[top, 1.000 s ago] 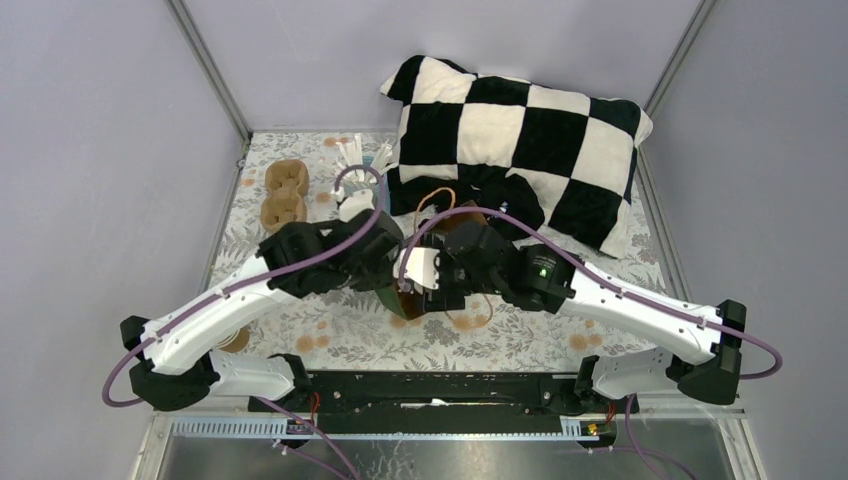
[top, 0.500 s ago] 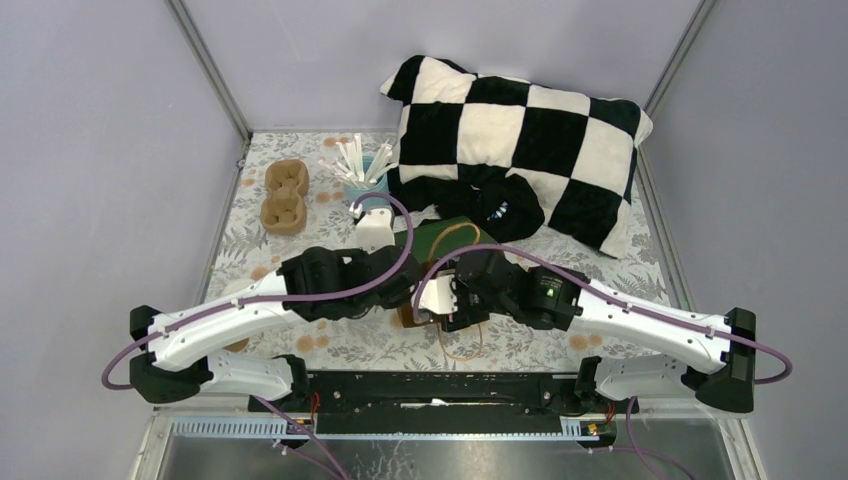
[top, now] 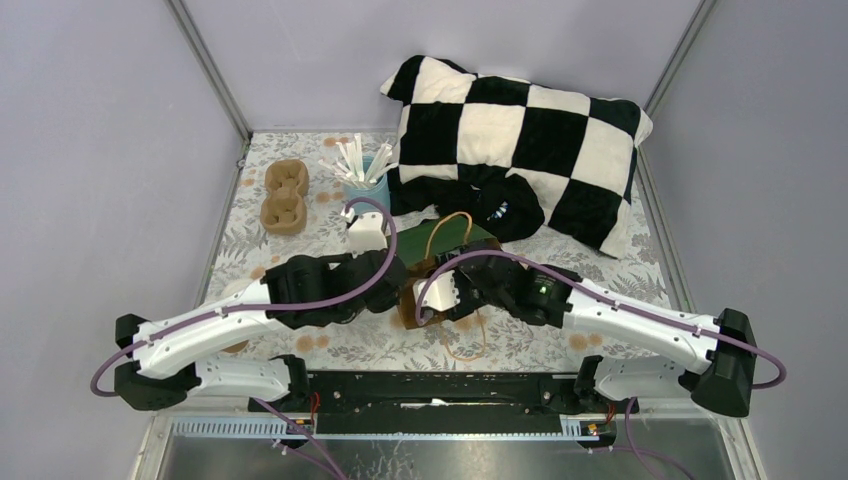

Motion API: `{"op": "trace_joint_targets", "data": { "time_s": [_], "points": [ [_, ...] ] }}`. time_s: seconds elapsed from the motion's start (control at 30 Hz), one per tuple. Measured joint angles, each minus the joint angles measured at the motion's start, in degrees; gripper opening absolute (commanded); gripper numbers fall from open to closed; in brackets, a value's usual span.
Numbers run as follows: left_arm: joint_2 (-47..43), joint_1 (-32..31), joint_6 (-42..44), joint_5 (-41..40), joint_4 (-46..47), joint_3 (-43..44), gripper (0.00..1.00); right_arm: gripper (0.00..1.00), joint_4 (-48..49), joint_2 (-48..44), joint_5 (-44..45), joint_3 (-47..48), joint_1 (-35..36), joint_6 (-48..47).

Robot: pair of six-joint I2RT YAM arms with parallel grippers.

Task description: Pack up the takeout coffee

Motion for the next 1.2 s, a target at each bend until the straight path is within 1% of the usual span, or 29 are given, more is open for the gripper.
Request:
{"op": "trace_joint_targets", "data": {
  "time_s": [0.1,0.33,0.5,0.67,0.83,0.97,1.1,1.2],
  "points": [
    [-1.2,0.0,0.3,0.6,1.0,-1.1,0.0,0.5,0.9,1.0,-1.9,0.0,-1.7,-2.6],
    [-3.7,0.0,1.4,2.2,1.8,-2.4,0.0,0.5,0.5,3.9,-11.4,1.2,-5.6,-8.4],
    [-3.8,0.0,1.5,2.7,1.9,-2.4,0.0,0.5,1.2,4.5,-15.1,1.2,-6.5,-11.7],
    [-3.8,0.0,2.4,4.2,2.0,-2.1,0.0,0.48,-0.7,6.5,-15.7,4.2,-6.6,-12.7],
    [-4.1,0.0,3.1,8.9,2.1,0.0,0.0,0.49,-6.4,5.9,-15.1,10.7,-5.9,-12.7],
    [-6.1,0.0,2.7,12.2,1.6,0.0,0.0,0.49,-9.0,3.7,-15.0,11.0,-4.0,-12.7],
    [-9.0,0.0,2.0,13.1,0.5,-1.1,0.0,0.5,-9.3,4.5,-15.0,10.9,-3.7,-13.0],
    [-9.4,0.0,1.6,13.3,0.3,-1.7,0.0,0.5,-8.5,5.9,-15.1,10.6,-3.7,-13.9]
  ]
}}
